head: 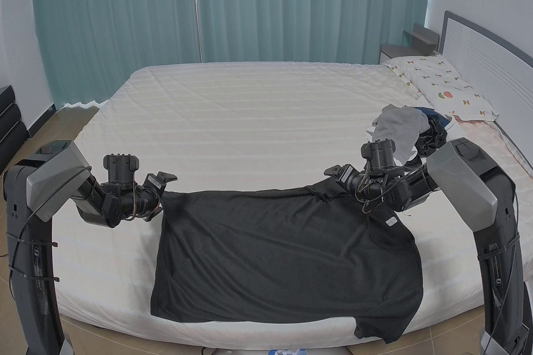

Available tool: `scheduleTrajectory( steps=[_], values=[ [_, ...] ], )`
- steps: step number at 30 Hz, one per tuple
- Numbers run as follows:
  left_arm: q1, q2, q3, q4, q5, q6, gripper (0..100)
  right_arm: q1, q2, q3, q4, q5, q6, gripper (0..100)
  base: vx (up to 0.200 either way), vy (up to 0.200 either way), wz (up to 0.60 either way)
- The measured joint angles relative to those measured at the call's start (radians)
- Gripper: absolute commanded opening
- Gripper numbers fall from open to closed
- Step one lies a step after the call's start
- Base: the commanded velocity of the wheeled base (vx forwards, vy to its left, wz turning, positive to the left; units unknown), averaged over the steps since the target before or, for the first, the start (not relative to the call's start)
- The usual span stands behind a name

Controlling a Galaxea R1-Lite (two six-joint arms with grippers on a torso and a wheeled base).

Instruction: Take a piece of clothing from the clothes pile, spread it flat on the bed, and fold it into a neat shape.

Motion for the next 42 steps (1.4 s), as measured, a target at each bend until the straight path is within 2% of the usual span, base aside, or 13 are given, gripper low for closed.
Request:
scheduleTrajectory(
  steps=[20,29,30,42],
  values=[
    [0.000,-0.001,0.000,-0.003,0.000,0.003,100,0.001,0.033,0.010,0.004,-0.011,0.036,100,0.000,0.000,0.00],
    [0.001,-0.002,0.000,-0.006,0.001,0.001,100,0.000,0.067,-0.045,0.005,-0.011,0.043,100,0.000,0.000,0.00],
    [0.001,-0.003,0.000,-0.006,0.001,0.001,100,0.000,0.071,-0.050,0.005,-0.011,0.043,0,0.000,0.000,0.00],
    [0.002,-0.003,0.000,-0.006,0.001,0.001,100,-0.007,0.109,-0.137,0.008,-0.022,0.043,0,0.000,0.000,0.00]
  ],
)
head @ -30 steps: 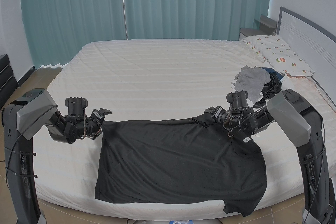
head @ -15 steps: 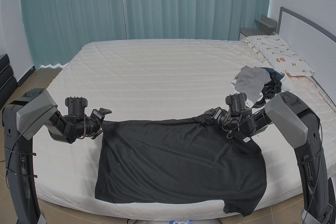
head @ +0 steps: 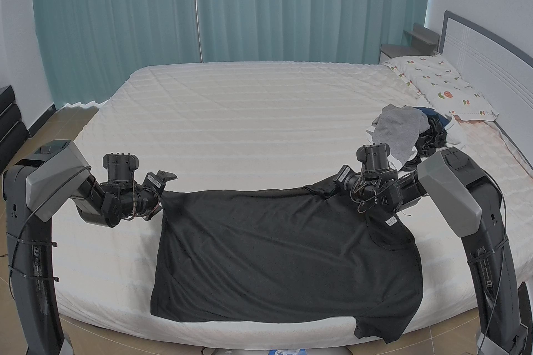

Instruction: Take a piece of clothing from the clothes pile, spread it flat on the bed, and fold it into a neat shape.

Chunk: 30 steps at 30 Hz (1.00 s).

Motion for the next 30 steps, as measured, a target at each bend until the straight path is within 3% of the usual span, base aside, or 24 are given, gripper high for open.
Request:
scheduleTrajectory(
  steps=[11,12,15,24,30],
  values=[
    [0.000,0.000,0.002,0.000,0.008,-0.001,100,-0.020,0.045,-0.247,-0.007,-0.052,-0.038,0,0.000,0.000,0.00],
    [-0.001,0.000,0.002,0.000,0.009,-0.001,100,-0.020,0.054,-0.265,-0.032,-0.054,-0.055,100,0.000,0.000,0.00],
    [-0.001,0.000,0.002,-0.001,0.010,0.000,100,-0.017,0.082,-0.291,-0.076,-0.059,-0.104,100,0.000,0.000,0.00],
    [-0.002,0.000,0.003,-0.001,0.011,0.001,100,-0.007,0.143,-0.305,-0.225,-0.025,-0.135,100,0.000,0.000,0.00],
    [-0.002,0.000,0.002,0.000,0.011,0.002,100,-0.033,0.144,-0.306,-0.170,-0.027,-0.182,100,0.000,0.000,0.00]
  ],
)
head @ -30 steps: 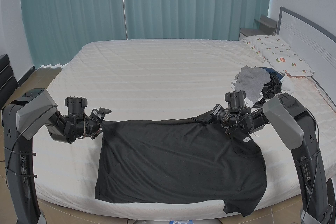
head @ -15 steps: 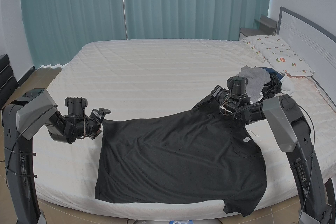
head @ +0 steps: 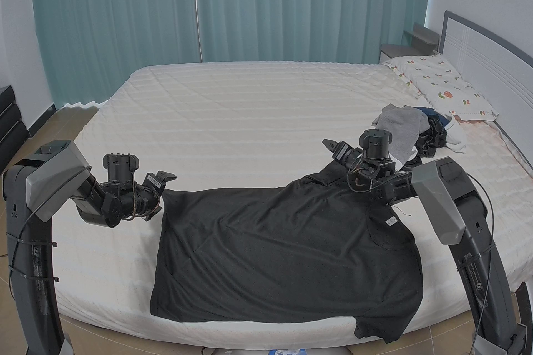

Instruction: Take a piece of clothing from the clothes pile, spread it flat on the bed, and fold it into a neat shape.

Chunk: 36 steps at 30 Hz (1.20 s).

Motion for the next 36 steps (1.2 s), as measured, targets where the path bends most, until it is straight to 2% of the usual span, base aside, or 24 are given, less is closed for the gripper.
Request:
scheduleTrajectory(
  steps=[7,13,16,24,25,36],
  values=[
    [0.000,0.000,-0.001,0.000,0.000,0.000,100,-0.074,-0.051,0.035,0.123,0.025,-0.035,100,0.000,0.000,0.00],
    [0.000,0.001,-0.004,0.000,0.000,0.000,100,-0.134,-0.066,0.099,0.143,0.070,-0.095,100,0.000,0.000,0.00],
    [0.000,0.001,-0.004,0.000,0.000,0.000,100,-0.143,-0.063,0.138,0.144,0.096,-0.121,100,0.000,0.000,0.00],
    [0.000,0.003,-0.007,0.000,0.001,0.001,100,-0.142,-0.053,0.178,0.145,0.102,-0.126,100,0.000,0.000,0.00],
    [0.000,0.003,-0.007,0.000,0.001,0.001,100,-0.141,-0.052,0.181,0.145,0.102,-0.126,0,0.000,0.000,0.00],
    [0.000,0.005,-0.023,0.000,0.003,0.001,100,-0.142,-0.056,0.239,0.128,0.103,-0.161,0,0.000,0.000,0.00]
  ],
)
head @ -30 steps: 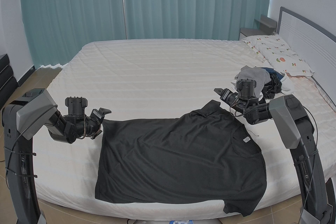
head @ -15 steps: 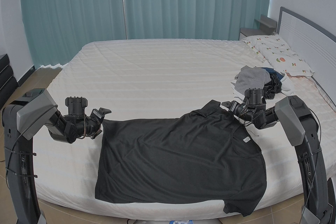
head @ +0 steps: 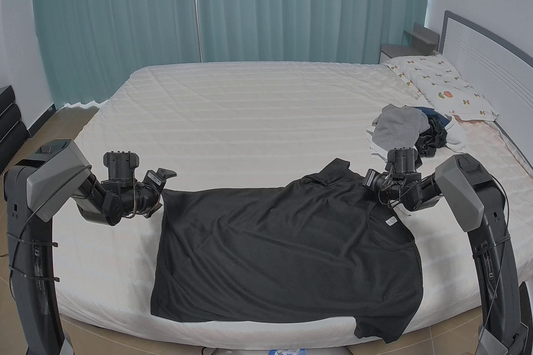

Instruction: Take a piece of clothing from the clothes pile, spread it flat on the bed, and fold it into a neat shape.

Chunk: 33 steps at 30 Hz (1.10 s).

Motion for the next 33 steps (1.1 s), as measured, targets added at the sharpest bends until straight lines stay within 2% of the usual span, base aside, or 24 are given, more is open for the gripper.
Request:
scheduleTrajectory(
  steps=[3,12,17,21,27,33],
  values=[
    [0.000,0.006,-0.019,0.001,0.008,0.000,100,-0.004,-0.007,0.001,-0.010,-0.002,0.006,0,0.000,0.000,0.00],
    [0.000,0.061,-0.137,0.010,0.118,0.004,100,-0.031,-0.030,0.015,-0.087,-0.041,0.012,0,0.000,0.000,0.00],
    [-0.006,0.091,-0.161,0.012,0.130,0.073,100,-0.039,-0.033,0.028,-0.090,-0.058,0.013,0,0.000,0.000,0.00],
    [-0.023,0.115,-0.165,0.009,0.178,0.127,100,-0.041,-0.034,0.034,-0.091,-0.063,0.014,0,0.000,0.000,0.00],
    [-0.046,0.144,-0.170,0.010,0.183,0.181,100,-0.042,-0.034,0.036,-0.093,-0.084,0.015,0,0.000,0.000,0.00],
    [-0.060,0.164,-0.190,0.012,0.190,0.186,100,-0.042,-0.034,0.037,-0.109,-0.098,0.014,0,0.000,0.000,0.00]
  ],
)
